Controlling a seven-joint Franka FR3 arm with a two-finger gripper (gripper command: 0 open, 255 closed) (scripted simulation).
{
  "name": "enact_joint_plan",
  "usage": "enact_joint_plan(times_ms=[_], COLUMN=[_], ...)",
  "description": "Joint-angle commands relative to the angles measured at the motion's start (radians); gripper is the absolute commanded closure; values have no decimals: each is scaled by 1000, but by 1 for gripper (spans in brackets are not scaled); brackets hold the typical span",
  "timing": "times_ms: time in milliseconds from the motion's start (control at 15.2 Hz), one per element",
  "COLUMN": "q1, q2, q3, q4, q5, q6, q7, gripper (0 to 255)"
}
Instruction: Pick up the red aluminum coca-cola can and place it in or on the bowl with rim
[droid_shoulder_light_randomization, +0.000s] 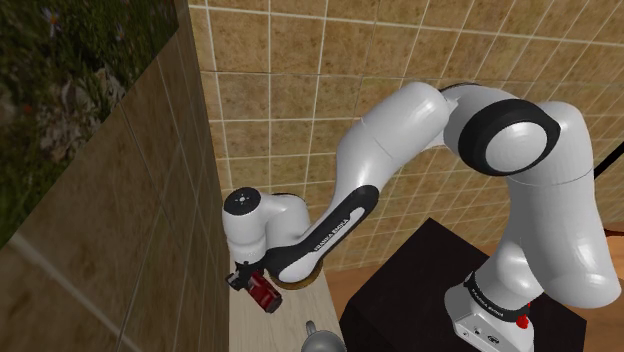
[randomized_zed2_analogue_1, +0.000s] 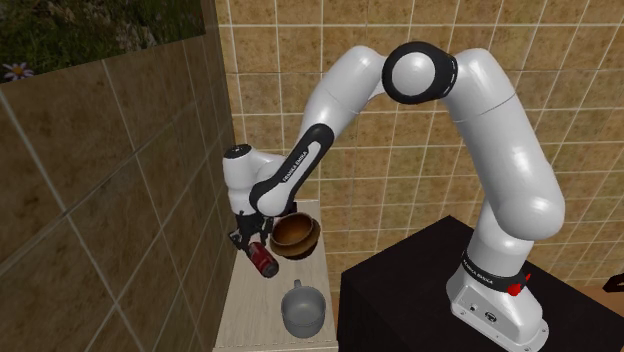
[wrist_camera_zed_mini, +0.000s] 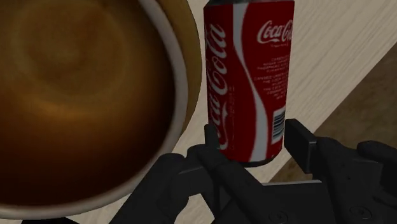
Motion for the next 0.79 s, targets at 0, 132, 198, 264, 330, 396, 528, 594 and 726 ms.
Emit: enact_joint_plan(times_ms=[0, 132, 198, 264, 330, 396, 528, 594, 726], q1=[7, 4, 2, 0, -3, -6, -5, -5, 95], q2=[1, -21, -33, -44, -54, -65, -70, -70, -58], q3=[4, 9, 11, 14, 18, 22, 24, 24, -11], q4=[-40, -46, -49, -51, -53, -55, -52, -52, -22], q5=[10, 21, 26, 31, 35, 39, 40, 40, -9], q6=[-38, -53, -62, -70, -78, -87, -84, -84, -194], q7=[11, 4, 0, -4, -7, -10, -11, -11, 121], gripper=[255, 255, 255, 255, 255, 255, 255, 0, 0])
